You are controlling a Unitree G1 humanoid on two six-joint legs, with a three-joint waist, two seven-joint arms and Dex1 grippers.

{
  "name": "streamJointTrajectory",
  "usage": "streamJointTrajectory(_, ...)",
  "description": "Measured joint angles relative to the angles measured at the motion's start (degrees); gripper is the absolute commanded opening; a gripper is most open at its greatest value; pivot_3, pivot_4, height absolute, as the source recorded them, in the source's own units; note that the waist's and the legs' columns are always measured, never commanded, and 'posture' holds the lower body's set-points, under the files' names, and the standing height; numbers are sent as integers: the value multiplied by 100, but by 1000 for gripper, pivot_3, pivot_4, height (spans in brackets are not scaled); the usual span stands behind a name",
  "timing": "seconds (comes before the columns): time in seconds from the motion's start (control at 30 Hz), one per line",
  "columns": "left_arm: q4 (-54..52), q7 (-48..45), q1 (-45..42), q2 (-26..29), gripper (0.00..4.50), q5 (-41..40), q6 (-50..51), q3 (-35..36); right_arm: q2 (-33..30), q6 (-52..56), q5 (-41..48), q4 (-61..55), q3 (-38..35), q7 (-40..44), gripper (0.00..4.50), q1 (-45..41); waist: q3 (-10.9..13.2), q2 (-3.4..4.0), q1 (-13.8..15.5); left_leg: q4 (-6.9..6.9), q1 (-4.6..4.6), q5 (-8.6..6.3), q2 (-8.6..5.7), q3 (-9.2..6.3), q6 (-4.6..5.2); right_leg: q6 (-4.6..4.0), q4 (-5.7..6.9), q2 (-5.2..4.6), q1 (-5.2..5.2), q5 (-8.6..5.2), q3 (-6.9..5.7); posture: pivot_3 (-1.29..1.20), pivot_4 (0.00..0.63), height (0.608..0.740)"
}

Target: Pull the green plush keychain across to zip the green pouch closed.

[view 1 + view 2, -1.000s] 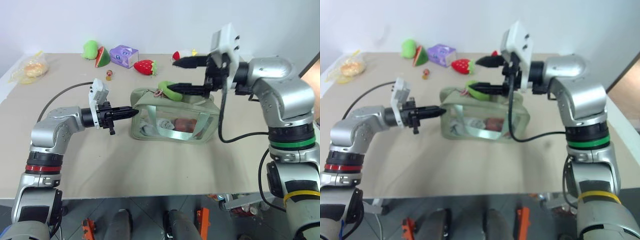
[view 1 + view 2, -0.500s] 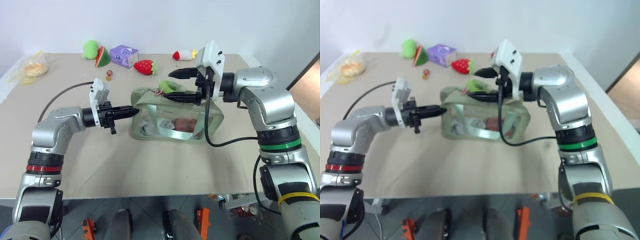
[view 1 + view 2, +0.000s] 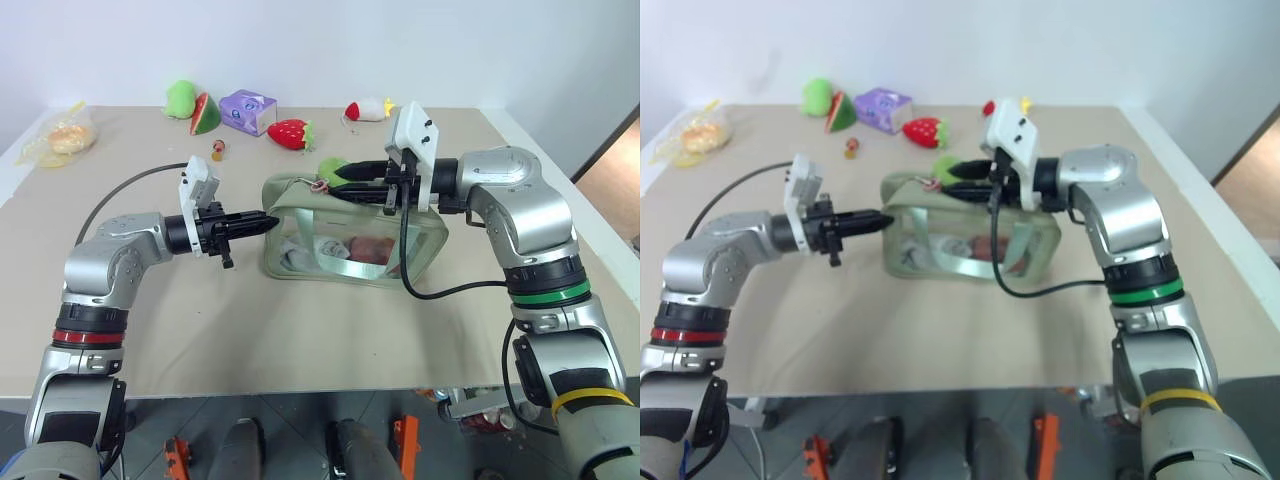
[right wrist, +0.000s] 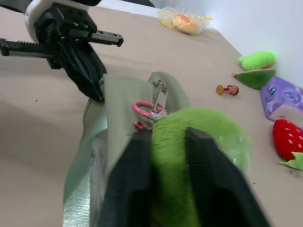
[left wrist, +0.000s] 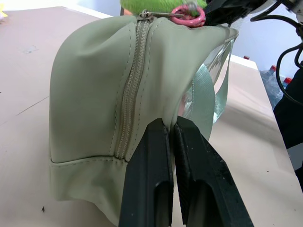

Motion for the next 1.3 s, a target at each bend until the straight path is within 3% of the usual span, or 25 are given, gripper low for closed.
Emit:
streamJointTrajectory(0.5,-15,55,-3,-1,0,-2,3,-2,-167,24,13,-75,-26,78,65,106,0,0,-1,0,0,0,0,0,0,-6,0,-1,0,-3,0,0,150,740)
streamJointTrajectory(1.03,5,48,-96,-60,0,-42,-58,-51,-1426,-805,-195,554,-423,341,65,-615,1,1,-16,-14,0,0,-1,3,0,-10,-4,0,-7,-7,2,0,150,740)
streamJointTrajectory(1.3,83,40,-110,-106,0,-32,-80,-75,-1935,-1177,-489,329,-448,452,65,-93,1,1,4,-13,-4,0,-7,4,0,-8,-9,-7,-6,-11,2,0,150,740)
